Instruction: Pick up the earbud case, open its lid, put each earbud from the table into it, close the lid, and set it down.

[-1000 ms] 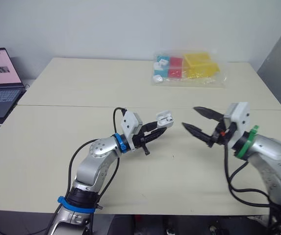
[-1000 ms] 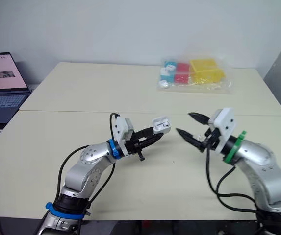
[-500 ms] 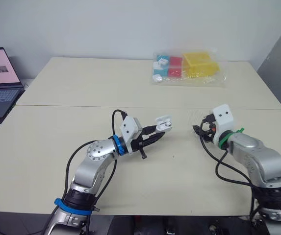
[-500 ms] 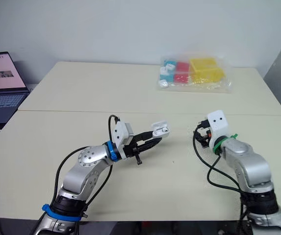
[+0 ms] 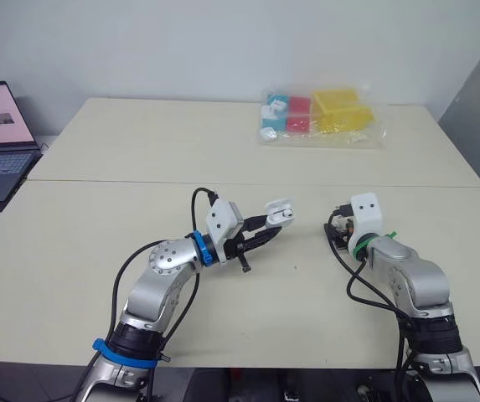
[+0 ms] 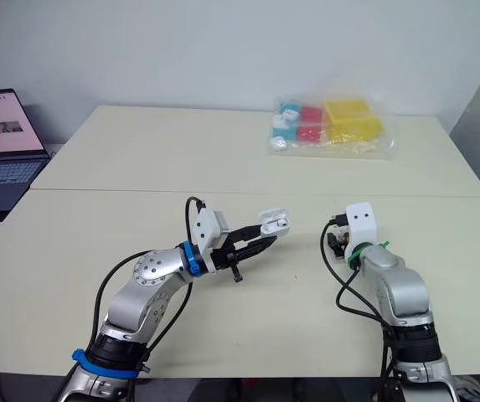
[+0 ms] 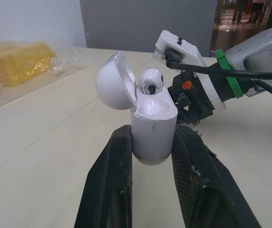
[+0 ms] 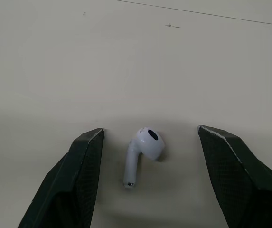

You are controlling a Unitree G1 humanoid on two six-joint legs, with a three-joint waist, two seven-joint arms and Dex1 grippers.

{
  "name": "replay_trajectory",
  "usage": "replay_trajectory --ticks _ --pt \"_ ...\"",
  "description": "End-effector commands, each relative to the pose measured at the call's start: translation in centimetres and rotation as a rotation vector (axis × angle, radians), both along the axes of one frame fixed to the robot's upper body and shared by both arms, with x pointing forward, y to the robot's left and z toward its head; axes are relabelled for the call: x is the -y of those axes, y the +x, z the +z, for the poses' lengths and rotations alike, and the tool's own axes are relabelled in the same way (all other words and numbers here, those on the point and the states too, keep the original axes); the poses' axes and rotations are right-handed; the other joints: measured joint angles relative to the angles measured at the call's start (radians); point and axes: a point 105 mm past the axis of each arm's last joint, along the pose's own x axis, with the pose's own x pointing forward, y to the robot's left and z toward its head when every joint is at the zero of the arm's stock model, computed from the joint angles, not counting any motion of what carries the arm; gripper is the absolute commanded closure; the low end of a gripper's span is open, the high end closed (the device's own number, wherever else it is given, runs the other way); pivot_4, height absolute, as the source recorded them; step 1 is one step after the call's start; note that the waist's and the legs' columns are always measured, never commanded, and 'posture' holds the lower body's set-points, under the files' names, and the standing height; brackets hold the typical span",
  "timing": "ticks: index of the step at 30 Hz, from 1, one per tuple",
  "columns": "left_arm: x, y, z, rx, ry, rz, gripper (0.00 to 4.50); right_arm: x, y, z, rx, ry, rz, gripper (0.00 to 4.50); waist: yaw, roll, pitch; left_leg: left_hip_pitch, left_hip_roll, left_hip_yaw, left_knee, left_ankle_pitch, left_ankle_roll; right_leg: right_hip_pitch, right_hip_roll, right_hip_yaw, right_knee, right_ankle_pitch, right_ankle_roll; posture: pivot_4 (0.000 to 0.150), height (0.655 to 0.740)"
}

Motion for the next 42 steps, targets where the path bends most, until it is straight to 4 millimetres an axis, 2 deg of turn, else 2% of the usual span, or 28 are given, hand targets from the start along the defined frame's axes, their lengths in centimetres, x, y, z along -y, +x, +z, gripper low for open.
replay_trajectory --ticks 1,3,7,8,9,12,16,18,19,22,25,26,29,32,36,42 --pt "0.3 -0.4 0.8 0.043 -0.016 -0.017 3.71 0.6 -0.1 0.2 0.010 0.000 -0.030 1.61 0.000 0.000 0.000 0.000 0.000 0.000 0.000 0.000 0.000 0.000 0.000 0.000 0.000 0.000 0.000 0.150 0.7359" --pt "0.3 -0.4 0.7 0.043 -0.016 -0.016 3.71 0.5 -0.3 0.2 0.007 -0.001 -0.023 2.18 0.000 0.000 0.000 0.000 0.000 0.000 0.000 0.000 0.000 0.000 0.000 0.000 0.000 0.000 0.000 0.150 0.7359" --pt "0.3 -0.4 0.7 0.043 -0.016 -0.015 3.71 0.5 -0.3 0.1 -0.002 -0.001 -0.015 3.71 0.002 0.000 0.000 0.000 0.000 -0.001 0.000 0.000 0.000 0.000 0.000 0.000 0.000 0.000 0.000 0.150 0.7359" --pt "0.3 -0.5 0.7 0.044 -0.015 -0.016 3.71 0.4 -0.4 0.2 0.000 -0.002 -0.009 3.98 0.002 0.000 0.000 0.000 0.000 0.000 0.000 0.000 0.000 0.000 0.000 0.000 0.000 0.000 0.000 0.150 0.7359" --pt "0.3 -0.5 0.6 0.045 -0.014 -0.017 3.71 0.4 -0.4 0.3 0.002 -0.004 -0.004 4.05 0.002 0.000 0.000 0.000 0.000 0.000 0.000 0.000 0.000 0.000 0.000 0.000 0.000 0.000 0.000 0.150 0.7359" --pt "0.2 -0.6 0.6 0.044 -0.014 -0.014 3.71 0.8 -0.6 1.1 0.030 -0.044 0.030 4.05 0.002 0.000 0.000 0.000 0.000 0.000 0.000 0.000 0.000 0.000 0.000 0.000 0.000 0.000 0.000 0.150 0.7359" --pt "0.1 -0.6 0.6 0.046 -0.010 -0.013 3.71 0.7 -1.1 2.3 0.072 -0.078 0.164 4.05 0.001 0.000 0.000 0.000 -0.001 0.000 0.000 0.000 0.000 0.000 0.000 0.000 -0.001 0.000 0.000 0.150 0.7359" --pt "0.1 -0.7 0.5 0.046 -0.005 -0.014 3.71 -0.4 -2.5 3.3 0.094 -0.117 0.428 4.05 0.000 0.001 0.000 0.000 0.000 0.000 0.000 0.000 0.000 0.000 0.000 0.000 -0.001 0.000 0.000 0.150 0.7359" --pt "0.0 -0.7 0.5 0.046 -0.004 -0.015 3.71 -0.7 -3.0 3.5 0.093 -0.131 0.503 4.05 0.000 0.001 0.000 0.000 -0.001 0.000 0.000 0.000 0.000 0.000 0.000 0.000 -0.001 0.000 0.000 0.150 0.7359" --pt "-0.2 -0.9 0.5 0.044 0.001 -0.015 3.71 0.2 -4.2 4.1 0.100 -0.213 0.689 4.05 -0.001 0.001 0.001 0.000 0.000 -0.001 -0.001 0.000 0.000 0.000 0.000 -0.001 -0.002 0.000 0.000 0.150 0.7359" --pt "-0.3 -1.1 0.5 0.042 0.002 -0.013 3.71 0.1 -6.1 4.7 0.164 -0.310 0.969 4.05 0.000 0.000 0.001 0.000 0.000 -0.001 -0.001 0.000 0.000 0.000 0.001 -0.001 -0.002 0.000 0.000 0.150 0.7359" --pt "-0.3 -1.1 0.5 0.042 0.002 -0.012 3.71 0.1 -6.3 4.6 0.169 -0.317 1.000 4.05 0.000 0.000 0.001 0.001 0.000 -0.001 -0.001 0.000 0.000 0.000 0.001 -0.001 -0.002 0.000 0.000 0.150 0.7359" --pt "-0.5 -1.5 0.4 0.039 0.006 -0.007 3.71 2.5 -8.4 2.7 -0.080 -0.373 1.165 4.05 0.000 0.001 0.001 0.001 0.000 0.000 -0.001 0.000 0.000 0.000 0.001 -0.001 -0.002 0.000 0.000 0.150 0.7359" --pt "-0.6 -1.8 0.2 0.029 0.009 -0.001 3.71 4.3 -9.5 1.4 -0.228 -0.482 1.278 4.05 0.001 0.001 0.001 0.001 -0.001 0.000 0.000 0.000 0.000 0.001 0.000 -0.001 -0.003 0.000 0.000 0.150 0.7359" --pt "-0.6 -2.2 0.1 0.020 0.009 0.001 3.71 5.6 -9.2 0.7 -0.291 -0.526 1.295 4.05 0.001 0.001 0.002 0.001 0.000 0.000 0.000 0.000 0.000 0.001 0.000 -0.001 -0.002 0.000 0.000 0.150 0.7359" --pt "-0.5 -2.5 0.0 0.012 0.008 0.004 3.71 6.0 -8.7 0.0 -0.333 -0.552 1.302 4.05 0.001 0.001 0.002 0.003 0.000 0.001 0.000 0.000 0.000 0.001 0.000 -0.001 0.000 0.000 0.000 0.150 0.7359"
